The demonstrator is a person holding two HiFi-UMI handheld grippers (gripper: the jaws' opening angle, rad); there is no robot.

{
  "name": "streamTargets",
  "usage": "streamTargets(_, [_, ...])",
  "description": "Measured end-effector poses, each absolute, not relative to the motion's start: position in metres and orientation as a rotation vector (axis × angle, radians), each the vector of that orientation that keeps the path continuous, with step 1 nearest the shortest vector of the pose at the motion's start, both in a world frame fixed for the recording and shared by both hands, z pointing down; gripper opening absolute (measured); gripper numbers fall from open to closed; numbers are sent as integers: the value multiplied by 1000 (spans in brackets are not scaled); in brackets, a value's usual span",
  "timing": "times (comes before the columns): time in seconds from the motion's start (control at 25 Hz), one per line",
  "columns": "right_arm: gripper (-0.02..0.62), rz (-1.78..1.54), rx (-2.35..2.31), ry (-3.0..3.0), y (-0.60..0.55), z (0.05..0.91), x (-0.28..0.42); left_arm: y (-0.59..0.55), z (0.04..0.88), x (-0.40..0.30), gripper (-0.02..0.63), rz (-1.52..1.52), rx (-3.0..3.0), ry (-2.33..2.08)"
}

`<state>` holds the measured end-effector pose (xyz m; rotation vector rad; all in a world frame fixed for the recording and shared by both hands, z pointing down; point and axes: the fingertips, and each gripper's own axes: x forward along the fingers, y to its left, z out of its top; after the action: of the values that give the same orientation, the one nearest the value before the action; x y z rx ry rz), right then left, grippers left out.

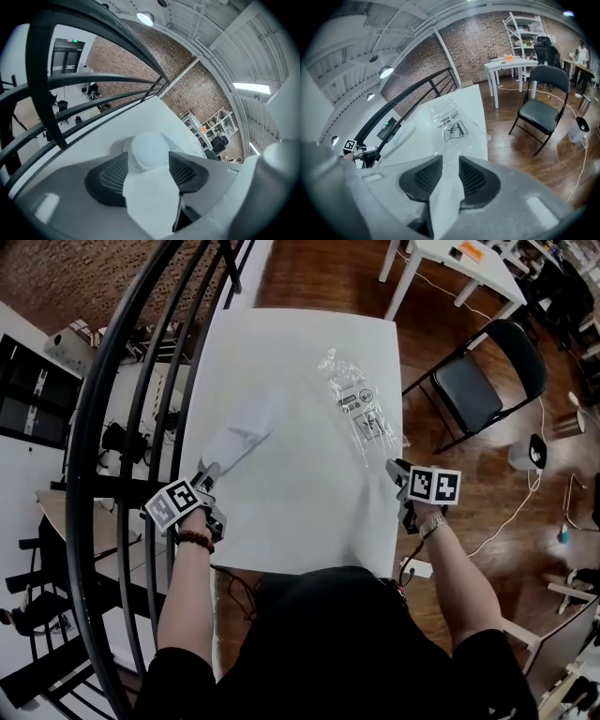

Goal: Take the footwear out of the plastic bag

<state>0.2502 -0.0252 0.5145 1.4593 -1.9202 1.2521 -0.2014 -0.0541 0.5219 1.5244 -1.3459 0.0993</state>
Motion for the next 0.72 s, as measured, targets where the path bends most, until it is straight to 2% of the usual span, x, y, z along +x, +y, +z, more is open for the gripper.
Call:
streamTargets(0.32, [94, 1207, 1432, -1981, -16, 502, 247, -42, 507, -189, 265, 87, 1567, -1356])
streamTargets(0.56, [91, 1130, 1387, -2055, -6, 487, 240, -29, 493, -167, 216, 81, 1627, -1340])
streamTargets(0.72, [47, 1032, 1353, -2116, 0, 469, 232, -15, 477, -151, 181, 75, 1673, -1322])
